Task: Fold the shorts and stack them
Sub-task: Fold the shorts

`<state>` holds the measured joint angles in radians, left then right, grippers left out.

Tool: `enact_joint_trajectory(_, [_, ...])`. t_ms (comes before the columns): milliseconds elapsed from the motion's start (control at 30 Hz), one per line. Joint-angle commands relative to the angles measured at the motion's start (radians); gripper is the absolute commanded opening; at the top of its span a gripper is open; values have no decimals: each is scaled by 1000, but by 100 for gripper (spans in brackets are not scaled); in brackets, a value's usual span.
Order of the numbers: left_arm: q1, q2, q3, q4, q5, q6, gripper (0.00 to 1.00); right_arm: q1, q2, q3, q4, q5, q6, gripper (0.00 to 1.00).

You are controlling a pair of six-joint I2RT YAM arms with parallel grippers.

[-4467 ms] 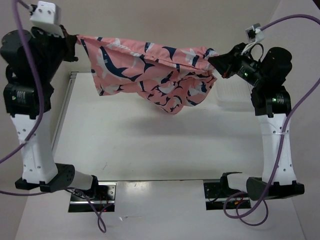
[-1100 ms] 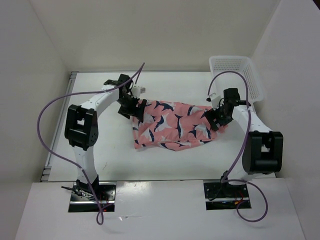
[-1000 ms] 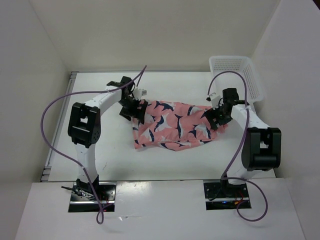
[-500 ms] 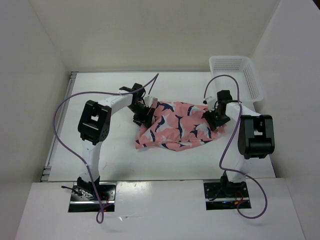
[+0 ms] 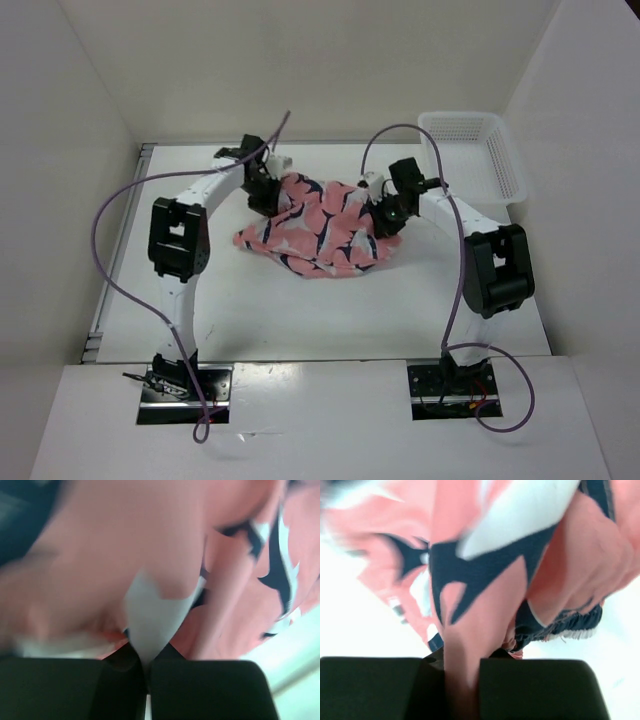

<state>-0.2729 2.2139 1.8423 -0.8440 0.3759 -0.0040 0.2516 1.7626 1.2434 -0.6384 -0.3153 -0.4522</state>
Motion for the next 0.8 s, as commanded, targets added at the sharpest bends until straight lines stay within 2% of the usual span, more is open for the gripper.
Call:
enact_joint_trajectory(0, [83, -127, 147, -3, -179, 4, 0, 9, -9, 164, -4, -203, 119, 0])
enact_joint_trajectory(167, [127, -232, 230, -3, -307, 4, 0, 18, -9, 286, -4, -274, 173, 0])
enact_joint_trajectory(400, [127, -350, 290, -3, -382, 4, 0, 37, -38, 528, 5, -330, 228, 0])
enact_joint_trajectory(467, [136, -403, 299, -3, -400, 4, 0, 37, -71, 553, 5, -346, 228, 0])
enact_joint_trajectory(600, [136, -525, 236, -44, -423, 4, 0, 37, -146, 469, 5, -355, 237, 0])
enact_joint_trajectory(767, [136, -654, 13, -67, -457, 4, 0, 37, -224, 257, 55, -410, 309, 0])
